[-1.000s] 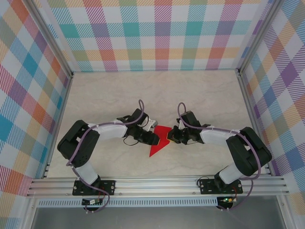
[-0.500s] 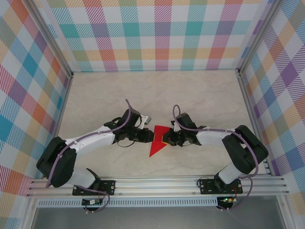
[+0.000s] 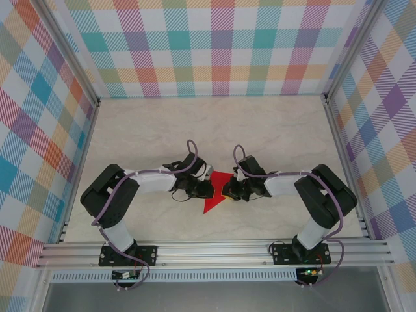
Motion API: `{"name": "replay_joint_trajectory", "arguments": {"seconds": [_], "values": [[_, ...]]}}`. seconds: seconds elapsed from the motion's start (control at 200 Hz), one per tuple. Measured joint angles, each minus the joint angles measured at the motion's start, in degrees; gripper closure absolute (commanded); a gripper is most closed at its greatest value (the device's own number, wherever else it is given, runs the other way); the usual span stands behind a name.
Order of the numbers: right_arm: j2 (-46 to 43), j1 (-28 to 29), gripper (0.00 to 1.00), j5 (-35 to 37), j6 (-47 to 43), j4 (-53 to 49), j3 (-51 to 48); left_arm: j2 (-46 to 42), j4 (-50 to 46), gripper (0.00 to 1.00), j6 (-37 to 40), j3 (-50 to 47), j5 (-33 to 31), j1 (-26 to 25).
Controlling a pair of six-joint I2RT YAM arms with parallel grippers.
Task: Fold a paper plane with a square sheet of paper (pick it up from the middle)
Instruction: Third fold the triangle at the center of the table.
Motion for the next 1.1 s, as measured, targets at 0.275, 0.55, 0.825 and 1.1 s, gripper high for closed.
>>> {"name": "replay_joint_trajectory", "arguments": {"seconds": [0.275,0.55,0.825,1.1], "values": [[-0.5,0.0,0.91,0.5,0.0,-0.5,0.0,0.9,0.4,0.91,0.0,0.1,-0.8,0.0],[-6.6,-0.5,0.9,3.8,0.0,-2.3,-1.5,1.3,2.4,0.92,0.0,-0.2,-0.3,-0.2],[-3.4,-1.9,0.91,3.7,0.4,1.0,-3.3,1.3,3.3,0.92,-0.2,-0.4,-0.3,-0.5],[-4.5,-2.8,0.9,3.7,0.4,1.0,-3.3,1.2,3.4,0.92,-0.7,-0.4,-0.5,-0.7]]}}
